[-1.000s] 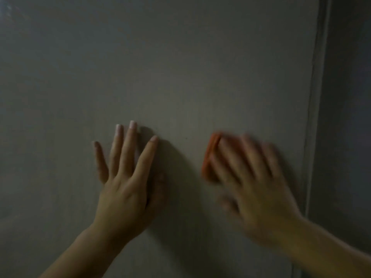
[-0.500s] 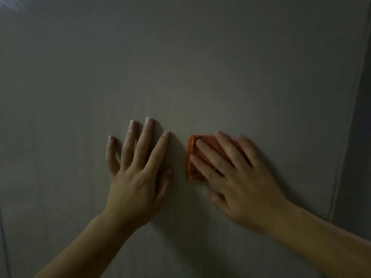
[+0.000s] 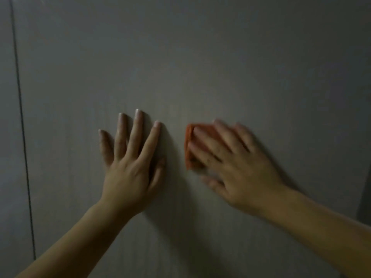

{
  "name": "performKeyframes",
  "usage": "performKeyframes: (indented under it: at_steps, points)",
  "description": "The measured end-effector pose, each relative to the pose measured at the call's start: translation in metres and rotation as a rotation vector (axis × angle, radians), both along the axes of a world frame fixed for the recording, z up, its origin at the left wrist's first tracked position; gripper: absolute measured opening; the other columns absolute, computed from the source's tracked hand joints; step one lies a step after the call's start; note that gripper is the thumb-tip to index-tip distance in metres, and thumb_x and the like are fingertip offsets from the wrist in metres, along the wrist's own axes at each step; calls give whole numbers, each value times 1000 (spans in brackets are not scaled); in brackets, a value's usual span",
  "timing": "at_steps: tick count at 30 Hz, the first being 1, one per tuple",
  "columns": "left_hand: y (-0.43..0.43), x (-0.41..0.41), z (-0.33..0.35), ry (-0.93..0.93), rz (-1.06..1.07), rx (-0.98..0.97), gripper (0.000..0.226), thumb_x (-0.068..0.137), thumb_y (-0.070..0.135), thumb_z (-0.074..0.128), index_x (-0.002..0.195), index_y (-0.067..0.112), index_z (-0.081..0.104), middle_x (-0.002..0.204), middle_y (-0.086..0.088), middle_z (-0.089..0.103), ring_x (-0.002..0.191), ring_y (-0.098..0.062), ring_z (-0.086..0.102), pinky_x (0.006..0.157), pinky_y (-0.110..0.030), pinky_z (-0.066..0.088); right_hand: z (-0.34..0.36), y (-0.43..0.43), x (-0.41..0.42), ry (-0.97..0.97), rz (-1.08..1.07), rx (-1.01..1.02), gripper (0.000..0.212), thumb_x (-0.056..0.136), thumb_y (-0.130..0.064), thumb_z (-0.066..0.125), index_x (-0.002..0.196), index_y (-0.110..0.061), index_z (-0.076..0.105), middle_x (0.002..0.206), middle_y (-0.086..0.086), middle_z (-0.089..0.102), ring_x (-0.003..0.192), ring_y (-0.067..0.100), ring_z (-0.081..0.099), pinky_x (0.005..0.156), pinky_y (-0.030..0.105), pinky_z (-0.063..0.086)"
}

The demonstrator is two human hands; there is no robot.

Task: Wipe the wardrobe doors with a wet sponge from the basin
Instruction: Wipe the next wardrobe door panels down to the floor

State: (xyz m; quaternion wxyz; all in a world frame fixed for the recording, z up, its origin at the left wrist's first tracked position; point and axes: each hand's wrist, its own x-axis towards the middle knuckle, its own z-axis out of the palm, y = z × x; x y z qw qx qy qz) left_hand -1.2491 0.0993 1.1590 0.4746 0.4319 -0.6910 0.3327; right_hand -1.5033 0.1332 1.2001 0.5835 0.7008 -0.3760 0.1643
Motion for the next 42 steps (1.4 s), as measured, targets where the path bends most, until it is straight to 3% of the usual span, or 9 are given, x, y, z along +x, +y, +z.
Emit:
performKeyframes:
  at_steps: [5,8,11,17,21,24,30,37,42]
  points:
    - [-1,14,-1,-13,-48,-34,66,103,44,34,161,15,24,170,-14,10,158,-35,2,121,-67,9,63,-8,34,-374,-31,-110,76,99,-57,37,163,-20,19,171,9,10,156,41,8,124,61,6]
    - [-2,45,-3,28,-48,-16,69,103,44,35,160,9,24,170,-18,7,158,-34,0,125,-58,10,9,-11,57,-168,4,-30,80,96,-56,44,163,-20,18,171,9,10,156,42,8,125,60,3]
    - [-8,77,-7,46,20,48,73,101,49,33,163,14,17,171,-16,-3,157,-37,-9,121,-69,0,-14,-11,64,2,7,13,74,100,-56,43,162,-22,22,170,7,14,155,39,15,125,58,9]
    - [-18,91,-11,-5,7,42,72,101,51,33,164,20,13,171,-13,-3,156,-40,-9,115,-77,0,64,-21,105,-306,-25,-96,76,97,-55,37,162,-19,21,171,9,13,155,42,11,124,61,8]
    - [-19,110,-14,21,-7,46,74,100,50,34,163,15,15,171,-14,-2,157,-35,-8,118,-73,3,-2,-25,132,-90,7,-19,80,95,-56,45,162,-20,20,171,9,12,155,42,12,124,60,6]
    - [-23,136,-17,108,33,101,77,98,52,35,164,19,12,171,-13,-11,156,-34,-15,118,-72,-2,-13,-26,138,37,3,4,73,100,-56,38,163,-22,21,171,7,13,156,39,15,125,57,9]
    - [-23,158,-18,49,-19,78,72,100,51,34,163,21,17,171,-11,-2,158,-32,-9,120,-70,2,62,-36,179,-291,-26,-92,76,97,-56,38,162,-19,21,171,10,12,155,42,10,124,62,7]
    - [-32,209,-27,56,-4,100,74,100,51,33,164,20,12,171,-10,-6,158,-32,-10,121,-69,1,-12,-39,207,104,-9,12,70,102,-56,37,162,-22,23,170,8,14,155,40,17,124,58,12]
    - [-39,228,-32,120,15,61,76,99,49,36,163,16,16,171,-16,-3,158,-33,-8,123,-64,5,60,-49,250,-140,-47,-70,71,102,-56,29,162,-21,20,171,8,12,156,40,12,124,59,8]
